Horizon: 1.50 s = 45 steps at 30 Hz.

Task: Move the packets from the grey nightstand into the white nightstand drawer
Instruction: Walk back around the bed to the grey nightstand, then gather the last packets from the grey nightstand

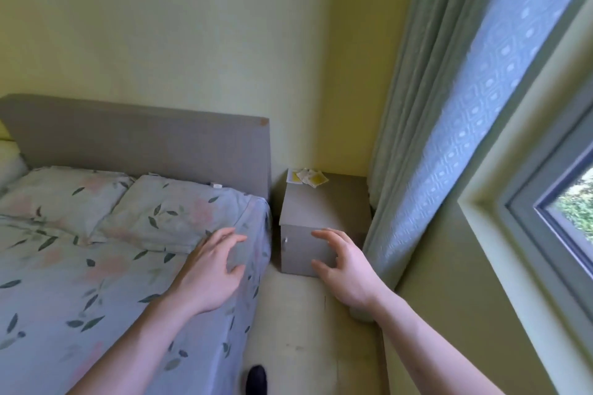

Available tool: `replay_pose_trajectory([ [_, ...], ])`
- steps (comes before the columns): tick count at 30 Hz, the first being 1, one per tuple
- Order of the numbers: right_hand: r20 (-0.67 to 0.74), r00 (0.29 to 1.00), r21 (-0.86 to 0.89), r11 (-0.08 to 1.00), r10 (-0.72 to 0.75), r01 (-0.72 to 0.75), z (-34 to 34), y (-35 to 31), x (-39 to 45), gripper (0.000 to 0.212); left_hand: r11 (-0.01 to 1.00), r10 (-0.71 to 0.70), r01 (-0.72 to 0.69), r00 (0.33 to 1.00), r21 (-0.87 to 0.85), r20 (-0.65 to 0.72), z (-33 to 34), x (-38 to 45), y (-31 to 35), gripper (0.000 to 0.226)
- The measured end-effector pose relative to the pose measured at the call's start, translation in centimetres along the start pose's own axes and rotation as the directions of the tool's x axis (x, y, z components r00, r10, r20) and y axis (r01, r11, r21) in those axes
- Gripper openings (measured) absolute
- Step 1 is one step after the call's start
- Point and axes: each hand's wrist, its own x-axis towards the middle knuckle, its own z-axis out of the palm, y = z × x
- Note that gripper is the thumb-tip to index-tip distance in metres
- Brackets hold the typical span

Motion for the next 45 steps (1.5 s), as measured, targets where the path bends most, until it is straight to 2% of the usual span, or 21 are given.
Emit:
replay_pose_trajectory([
  [6,0.024,0.998,-0.053,0.997,0.05,-0.048,-0.4,2.8,12.4,0.056,1.0,0.012,-0.012,1.0,-0.012,-0.002,0.0,13.6,-2.2,0.053],
  [14,-0.044,0.984,-0.052,0.984,0.171,-0.173,-2.9,7.8,25.4,0.055,0.996,0.093,-0.094,0.988,0.006,0.12,1.3,31.5,-2.3,0.052],
  [20,0.001,0.965,-0.019,0.965,0.262,-0.262,-4.3,12.4,34.9,0.056,0.997,0.082,-0.082,0.972,-0.009,0.219,4.4,43.1,-1.7,0.053],
  [27,0.138,0.93,0.003,0.939,0.341,-0.345,-5.7,20.1,48.0,0.055,0.999,-0.035,0.032,0.956,0.016,0.291,8.1,56.1,-1.9,0.05],
  [30,0.18,0.903,0.021,0.916,0.39,-0.4,-5.2,23.1,53.3,0.054,0.993,-0.114,0.121,0.94,-0.002,0.321,9.8,61.1,-2.4,0.044],
  [35,0.282,0.832,0.017,0.865,0.478,-0.502,-3.3,27.3,60.4,0.056,0.949,-0.245,0.304,0.873,-0.079,0.421,13.3,67.7,-4.1,0.029],
  [41,0.248,0.777,0.04,0.795,0.579,-0.605,-0.4,32.7,67.9,0.056,0.858,-0.387,0.491,0.811,-0.15,0.438,19.7,76.6,-7.5,0.03],
  [43,0.219,0.755,0.058,0.764,0.618,-0.642,1.0,34.3,70.2,0.061,0.827,-0.412,0.532,0.793,-0.181,0.448,22.6,79.9,-8.9,0.035],
  [45,0.185,0.73,0.073,0.731,0.658,-0.678,2.9,36.0,72.3,0.068,0.814,-0.419,0.546,0.79,-0.2,0.448,25.4,83.2,-10.0,0.027],
])
